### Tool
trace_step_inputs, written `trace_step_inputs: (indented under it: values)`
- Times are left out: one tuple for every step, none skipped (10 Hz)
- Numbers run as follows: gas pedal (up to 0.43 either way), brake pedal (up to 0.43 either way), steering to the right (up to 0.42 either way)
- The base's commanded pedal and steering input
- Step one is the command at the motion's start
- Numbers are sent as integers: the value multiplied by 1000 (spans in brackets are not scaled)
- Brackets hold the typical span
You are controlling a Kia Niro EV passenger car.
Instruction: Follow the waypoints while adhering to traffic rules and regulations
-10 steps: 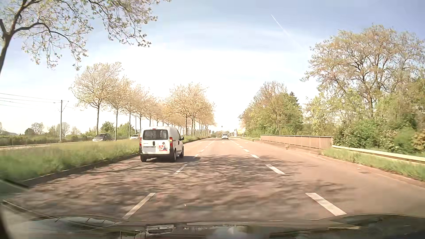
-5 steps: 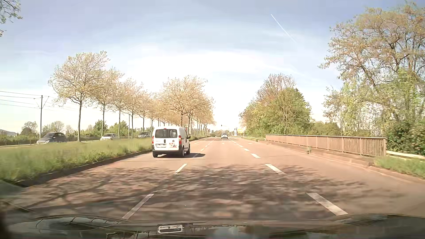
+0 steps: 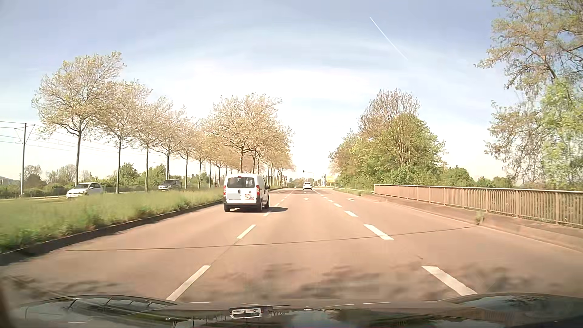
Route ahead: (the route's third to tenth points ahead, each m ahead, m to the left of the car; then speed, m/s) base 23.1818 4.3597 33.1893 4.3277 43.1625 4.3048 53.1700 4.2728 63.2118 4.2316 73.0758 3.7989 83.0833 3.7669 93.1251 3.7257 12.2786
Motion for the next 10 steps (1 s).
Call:
trace_step_inputs:
  values:
    - [98, 0, 2]
    - [98, 0, 2]
    - [98, 0, 2]
    - [98, 0, 2]
    - [98, 0, 2]
    - [98, 0, 2]
    - [98, 0, 2]
    - [98, 0, 2]
    - [98, 0, 2]
    - [98, 0, 2]
